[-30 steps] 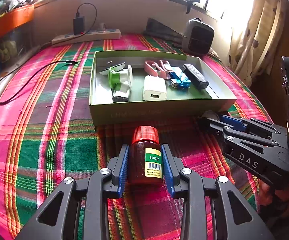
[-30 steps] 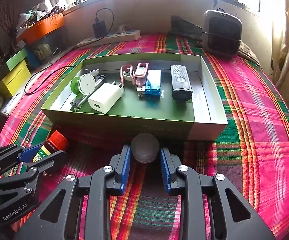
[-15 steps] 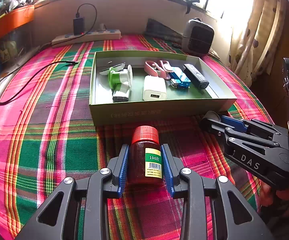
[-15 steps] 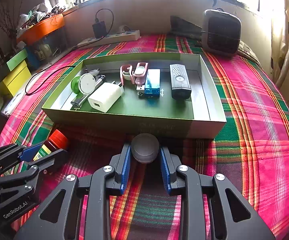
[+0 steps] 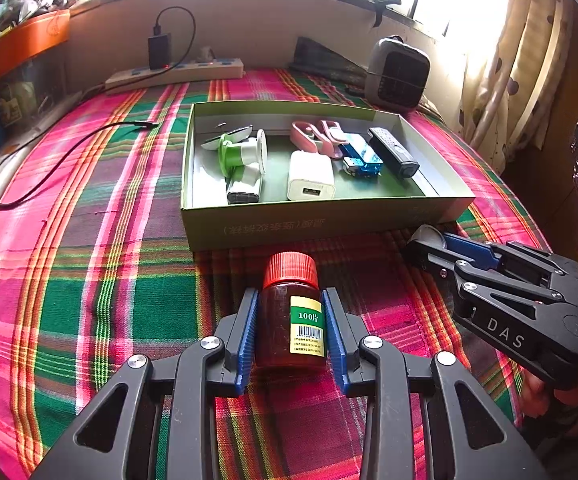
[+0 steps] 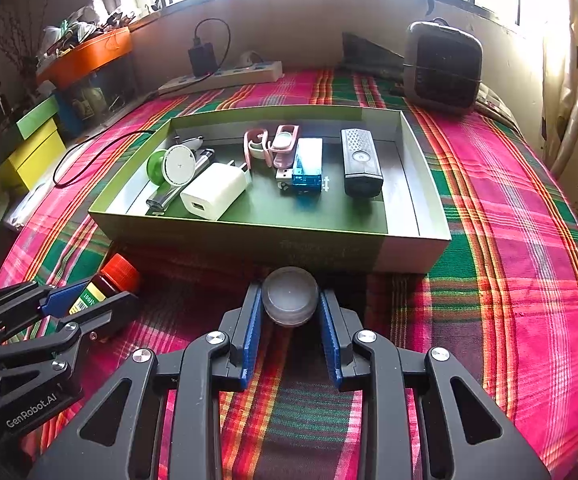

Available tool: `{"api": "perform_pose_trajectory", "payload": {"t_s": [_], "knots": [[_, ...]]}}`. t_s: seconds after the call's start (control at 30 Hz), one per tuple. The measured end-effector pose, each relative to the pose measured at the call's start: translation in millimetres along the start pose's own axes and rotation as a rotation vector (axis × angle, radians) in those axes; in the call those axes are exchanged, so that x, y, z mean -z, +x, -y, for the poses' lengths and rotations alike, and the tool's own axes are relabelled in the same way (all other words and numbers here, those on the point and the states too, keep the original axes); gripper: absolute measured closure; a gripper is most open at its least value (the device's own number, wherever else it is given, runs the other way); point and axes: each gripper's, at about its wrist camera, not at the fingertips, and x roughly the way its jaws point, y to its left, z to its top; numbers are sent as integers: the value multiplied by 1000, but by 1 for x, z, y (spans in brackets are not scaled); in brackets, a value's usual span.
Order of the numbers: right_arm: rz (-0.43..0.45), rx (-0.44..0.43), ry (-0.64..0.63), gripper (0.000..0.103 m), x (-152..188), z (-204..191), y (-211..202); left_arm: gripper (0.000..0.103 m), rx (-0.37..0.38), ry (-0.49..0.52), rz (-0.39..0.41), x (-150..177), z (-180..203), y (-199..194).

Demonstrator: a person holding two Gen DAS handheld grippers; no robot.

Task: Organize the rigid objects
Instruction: 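Lift bottle with left gripper while right gripper lifts white container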

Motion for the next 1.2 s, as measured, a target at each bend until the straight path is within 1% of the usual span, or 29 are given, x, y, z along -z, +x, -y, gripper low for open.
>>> {"api": "perform_pose_trajectory", "payload": {"t_s": [0.43,0.77,1.0,1.2], "knots": [[16,-10,-7,74,1,-1,-6,72,-17,8,23,-1,2,-7],[38,-19,-12,74,-1,-1,-14,72,-24,24,55,-5,9,-21],[62,-26,-19,74,-5,-3,-24,72,-31,32,77,-13,11,-29],[83,-30,-28,74,-10,-2,-32,72,-8,35,93,-25,13,-33]]}}
